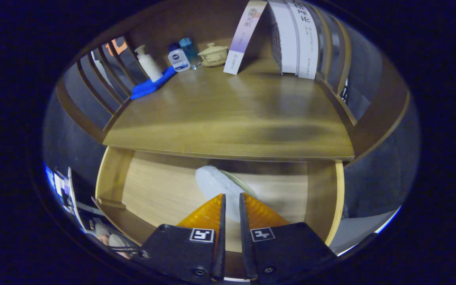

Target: Pull open the drawer, take out the items inside it, and place them on the countertop above the cabinet.

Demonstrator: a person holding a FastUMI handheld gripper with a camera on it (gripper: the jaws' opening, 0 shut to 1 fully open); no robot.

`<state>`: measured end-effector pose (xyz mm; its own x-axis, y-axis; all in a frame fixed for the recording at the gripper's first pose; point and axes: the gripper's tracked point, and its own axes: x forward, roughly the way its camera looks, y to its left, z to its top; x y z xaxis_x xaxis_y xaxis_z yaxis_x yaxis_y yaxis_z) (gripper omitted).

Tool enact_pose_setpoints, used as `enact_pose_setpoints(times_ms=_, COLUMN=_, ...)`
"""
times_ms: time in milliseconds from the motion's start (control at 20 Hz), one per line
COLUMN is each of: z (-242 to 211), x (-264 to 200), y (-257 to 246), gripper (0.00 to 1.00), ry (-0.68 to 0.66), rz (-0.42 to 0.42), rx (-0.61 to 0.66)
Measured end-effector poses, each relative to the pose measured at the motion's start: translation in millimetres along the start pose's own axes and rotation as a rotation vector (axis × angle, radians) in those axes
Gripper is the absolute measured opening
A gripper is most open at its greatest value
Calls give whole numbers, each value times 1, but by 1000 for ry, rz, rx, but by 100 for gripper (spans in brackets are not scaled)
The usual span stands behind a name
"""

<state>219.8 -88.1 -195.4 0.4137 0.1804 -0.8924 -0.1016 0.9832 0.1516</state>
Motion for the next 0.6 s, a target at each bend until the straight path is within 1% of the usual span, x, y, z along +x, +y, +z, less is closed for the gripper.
enact_pose_setpoints(times_ms=100, z=3, x=7, y=-12, gripper=26, ry=-11, rz=-6, rx=-23)
enact_pose_setpoints(times_ms=150, z=-1, x=11, y=-11, gripper=29, ry=9, rz=20, rx=-36)
enact_pose_setpoints(times_ms=200, z=-7, x=10, y=-3, gripper=36, ry=34, rz=58, rx=-44)
enact_pose_setpoints(times_ms=250, z=-12, x=13, y=1, gripper=43, ry=47, rz=72, rx=-60)
enact_pose_setpoints(times_ms=300, z=-12, x=18, y=-3, gripper=49, ry=43, rz=55, rx=-92)
enact_pose_setpoints(times_ms=350, z=-9, x=22, y=-8, gripper=51, ry=41, rz=28, rx=-122)
enact_pose_setpoints(times_ms=400, z=-11, x=23, y=-1, gripper=52, ry=42, rz=54, rx=-122)
enact_pose_setpoints(times_ms=450, z=-13, x=25, y=3, gripper=52, ry=58, rz=59, rx=-117)
enact_pose_setpoints(times_ms=550, z=-14, x=31, y=6, gripper=52, ry=63, rz=74, rx=-146)
enact_pose_setpoints(times_ms=600, z=-16, x=30, y=8, gripper=51, ry=71, rz=81, rx=-151)
